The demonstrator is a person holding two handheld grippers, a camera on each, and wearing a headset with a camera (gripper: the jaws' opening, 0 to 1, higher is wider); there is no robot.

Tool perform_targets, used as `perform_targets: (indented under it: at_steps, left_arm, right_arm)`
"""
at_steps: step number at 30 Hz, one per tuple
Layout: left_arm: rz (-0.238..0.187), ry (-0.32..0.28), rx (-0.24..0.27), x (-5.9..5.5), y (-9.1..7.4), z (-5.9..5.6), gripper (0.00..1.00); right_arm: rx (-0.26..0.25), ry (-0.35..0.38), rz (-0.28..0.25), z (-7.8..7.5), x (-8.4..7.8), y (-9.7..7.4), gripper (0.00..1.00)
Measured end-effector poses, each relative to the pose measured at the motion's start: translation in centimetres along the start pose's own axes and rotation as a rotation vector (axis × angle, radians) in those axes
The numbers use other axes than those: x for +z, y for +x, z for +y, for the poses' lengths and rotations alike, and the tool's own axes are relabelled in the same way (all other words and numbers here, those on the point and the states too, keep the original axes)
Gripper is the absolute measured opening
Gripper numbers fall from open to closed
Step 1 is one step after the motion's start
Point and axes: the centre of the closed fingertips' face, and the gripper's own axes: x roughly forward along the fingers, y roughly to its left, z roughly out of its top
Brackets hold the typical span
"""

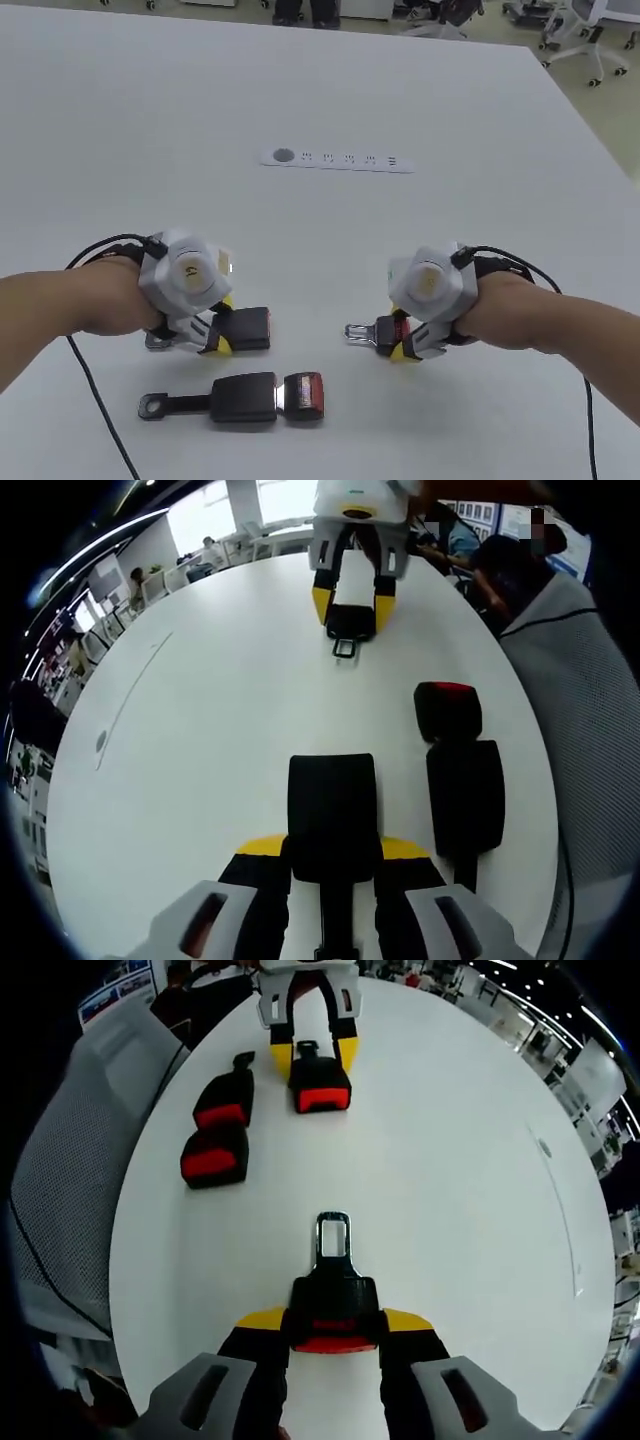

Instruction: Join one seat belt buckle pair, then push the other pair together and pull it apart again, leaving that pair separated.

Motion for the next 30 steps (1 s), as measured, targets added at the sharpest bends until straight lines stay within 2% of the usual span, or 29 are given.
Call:
perform_targets:
  at_steps: [6,8,14,16,18,21,23,25,30]
  left_arm:
    - [0.007,0.001,-0.001,0.0,0.0,-0.1,0.33]
    - [0.007,0.000,-0.001,-0.1,0.0,0.0,0.33]
    - [0.020,-0.005,0.002,-0.2,0.1,0.1,0.33]
    - [0.018,-0.008,0.001,-0.4,0.1,0.4,0.33]
    - [0.015,-0.008,0.000,-0.5,0.1,0.4,0.33]
    - [0.016,-0.008,0.002,-0.4,0.1,0.3,0.33]
    - [0.019,-0.009,0.004,-0.4,0.1,0.3,0.33]
    - [0.022,-0.011,0.005,-0.4,0.2,0.2,0.33]
    - [0.021,-0.016,0.004,-0.4,0.2,0.2,0.33]
  right_arm:
    - [-0.003,-0.008,-0.027,0.1,1.7,0.6,0.32]
    - [0.003,-0.017,-0.040,0.4,2.8,0.7,0.32]
    - [0.005,-0.027,-0.078,0.1,5.4,2.0,0.32]
    - [0.010,-0.041,-0.087,0.4,6.4,2.0,0.32]
    - [0.013,-0.050,-0.091,0.2,6.8,2.7,0.32]
    - [0.020,-0.063,-0.098,0.4,8.0,2.7,0.32]
    - [0.022,-0.067,-0.097,0.3,8.6,3.0,0.32]
    - [0.001,-0.096,-0.074,0.0,8.9,3.1,0.32]
    - [0.007,-0.136,-0.058,0.4,9.5,3.4,0.32]
